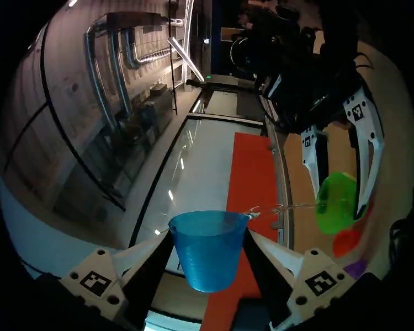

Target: Pour water

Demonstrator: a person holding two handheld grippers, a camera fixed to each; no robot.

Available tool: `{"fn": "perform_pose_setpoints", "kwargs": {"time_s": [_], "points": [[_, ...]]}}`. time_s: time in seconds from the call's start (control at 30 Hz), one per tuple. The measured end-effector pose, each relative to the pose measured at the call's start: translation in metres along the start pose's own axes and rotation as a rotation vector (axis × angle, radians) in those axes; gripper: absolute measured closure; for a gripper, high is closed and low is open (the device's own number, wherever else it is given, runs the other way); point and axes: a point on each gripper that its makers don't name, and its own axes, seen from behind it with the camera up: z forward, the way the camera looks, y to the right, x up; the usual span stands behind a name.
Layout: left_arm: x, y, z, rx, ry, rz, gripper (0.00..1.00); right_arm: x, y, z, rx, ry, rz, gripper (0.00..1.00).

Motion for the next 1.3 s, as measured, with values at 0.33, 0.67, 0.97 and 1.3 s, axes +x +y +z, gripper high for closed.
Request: {"fn": "perform_pose_setpoints", "kwargs": {"time_s": [0.33, 0.67, 0.97, 1.3], "points": [[0.004, -0.001, 0.001, 0.005, 0.009, 0.058, 0.15, 0.002, 0.000, -0.002, -0.002, 0.003, -0.005, 0.10], [0.007, 0.001, 0.000, 0.012, 0.014, 0.117, 0.15, 0.004, 0.000, -0.003, -0.003, 0.007, -0.008, 0.10], [0.010, 0.000, -0.001, 0.024, 0.022, 0.193, 0.15, 0.003, 0.001, -0.003, -0.006, 0.008, -0.007, 0.10], [0.013, 0.002, -0.003, 0.039, 0.030, 0.272, 0.15, 0.003, 0.001, -0.001, -0.007, 0.008, -0.006, 0.10]]}}
